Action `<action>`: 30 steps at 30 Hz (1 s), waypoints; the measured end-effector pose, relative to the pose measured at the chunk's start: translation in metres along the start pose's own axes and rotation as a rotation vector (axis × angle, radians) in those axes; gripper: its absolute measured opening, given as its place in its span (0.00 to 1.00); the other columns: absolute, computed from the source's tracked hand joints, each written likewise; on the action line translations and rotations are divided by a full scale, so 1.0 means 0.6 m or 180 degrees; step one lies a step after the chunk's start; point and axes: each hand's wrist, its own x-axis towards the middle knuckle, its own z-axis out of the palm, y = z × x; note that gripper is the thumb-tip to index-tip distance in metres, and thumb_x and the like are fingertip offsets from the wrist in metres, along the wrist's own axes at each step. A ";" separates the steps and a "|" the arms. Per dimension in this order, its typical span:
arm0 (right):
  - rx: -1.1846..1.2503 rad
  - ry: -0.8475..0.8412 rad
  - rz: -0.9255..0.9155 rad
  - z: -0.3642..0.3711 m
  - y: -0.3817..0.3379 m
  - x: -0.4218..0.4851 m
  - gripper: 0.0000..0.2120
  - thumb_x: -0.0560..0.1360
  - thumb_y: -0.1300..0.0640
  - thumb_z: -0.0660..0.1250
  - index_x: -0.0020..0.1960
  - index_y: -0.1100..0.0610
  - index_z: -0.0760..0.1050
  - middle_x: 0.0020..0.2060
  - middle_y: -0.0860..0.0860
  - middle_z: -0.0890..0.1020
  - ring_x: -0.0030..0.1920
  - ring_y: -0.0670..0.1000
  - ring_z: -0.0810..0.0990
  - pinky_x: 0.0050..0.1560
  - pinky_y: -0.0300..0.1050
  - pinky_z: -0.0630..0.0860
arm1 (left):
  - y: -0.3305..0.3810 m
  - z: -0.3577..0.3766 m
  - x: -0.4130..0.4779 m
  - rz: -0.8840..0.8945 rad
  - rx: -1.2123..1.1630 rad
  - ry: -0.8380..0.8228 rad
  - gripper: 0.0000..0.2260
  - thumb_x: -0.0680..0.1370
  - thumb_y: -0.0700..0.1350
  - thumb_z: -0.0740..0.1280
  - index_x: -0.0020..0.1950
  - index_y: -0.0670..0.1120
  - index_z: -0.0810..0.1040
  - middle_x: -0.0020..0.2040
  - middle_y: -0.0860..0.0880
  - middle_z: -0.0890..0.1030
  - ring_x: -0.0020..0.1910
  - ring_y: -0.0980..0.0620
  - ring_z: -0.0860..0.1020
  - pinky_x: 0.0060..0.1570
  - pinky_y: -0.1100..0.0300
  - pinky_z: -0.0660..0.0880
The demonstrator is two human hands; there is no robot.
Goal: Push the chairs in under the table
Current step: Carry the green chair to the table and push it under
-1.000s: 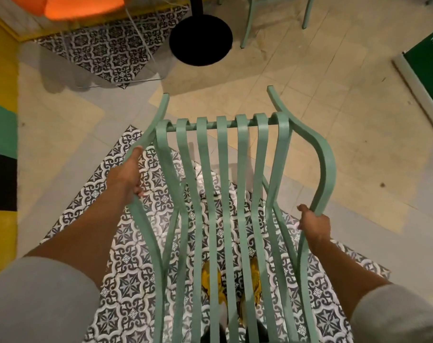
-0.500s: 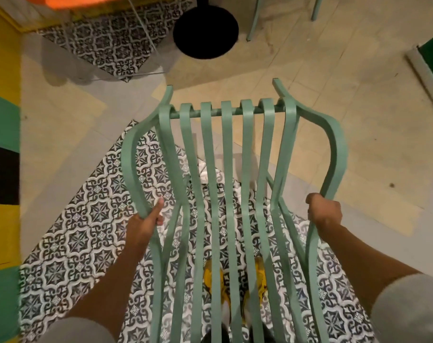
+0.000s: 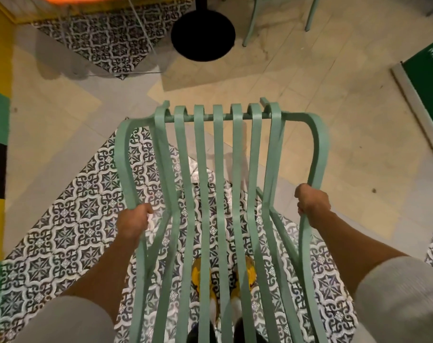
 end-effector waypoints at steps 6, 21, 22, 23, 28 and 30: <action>-0.0095 -0.0107 -0.0049 -0.007 -0.004 -0.005 0.20 0.71 0.51 0.65 0.54 0.66 0.78 0.30 0.57 0.81 0.29 0.58 0.79 0.45 0.53 0.85 | -0.010 -0.013 -0.017 -0.0150 -0.0158 0.0254 0.15 0.65 0.48 0.73 0.46 0.38 0.85 0.33 0.44 0.82 0.30 0.47 0.76 0.37 0.54 0.76; -0.0776 -0.0126 -0.0308 -0.018 0.128 -0.041 0.32 0.78 0.34 0.70 0.60 0.64 0.80 0.50 0.60 0.86 0.48 0.61 0.85 0.50 0.50 0.80 | 0.066 0.000 0.019 0.0051 -0.0450 0.0343 0.18 0.67 0.48 0.76 0.52 0.39 0.82 0.37 0.46 0.81 0.32 0.48 0.76 0.36 0.54 0.76; -0.0844 -0.0138 -0.0293 -0.019 0.142 -0.048 0.34 0.79 0.32 0.68 0.59 0.65 0.80 0.51 0.61 0.85 0.48 0.62 0.84 0.48 0.49 0.78 | 0.070 0.000 0.023 0.0109 -0.0508 0.0312 0.17 0.69 0.47 0.76 0.52 0.39 0.82 0.35 0.46 0.80 0.30 0.50 0.75 0.33 0.55 0.75; -0.0889 -0.0141 -0.0290 -0.021 0.154 -0.054 0.36 0.79 0.30 0.65 0.58 0.65 0.80 0.50 0.62 0.85 0.47 0.62 0.84 0.47 0.50 0.78 | 0.072 0.000 0.026 0.0172 -0.0526 0.0272 0.14 0.71 0.47 0.77 0.51 0.40 0.82 0.35 0.47 0.79 0.29 0.51 0.74 0.31 0.56 0.73; -0.0950 -0.0118 -0.0569 -0.023 0.164 -0.073 0.37 0.79 0.25 0.56 0.54 0.61 0.78 0.42 0.57 0.82 0.40 0.55 0.80 0.41 0.49 0.78 | 0.085 -0.006 0.022 0.0442 -0.0576 -0.0034 0.09 0.79 0.47 0.75 0.43 0.43 0.80 0.33 0.48 0.78 0.29 0.51 0.74 0.35 0.55 0.75; -0.0937 -0.0132 -0.0644 -0.024 0.159 -0.072 0.38 0.79 0.25 0.55 0.55 0.61 0.78 0.45 0.58 0.83 0.40 0.55 0.80 0.43 0.50 0.78 | 0.078 -0.013 0.016 0.0533 -0.0553 -0.0098 0.08 0.79 0.47 0.75 0.46 0.44 0.80 0.36 0.47 0.80 0.32 0.51 0.77 0.38 0.54 0.77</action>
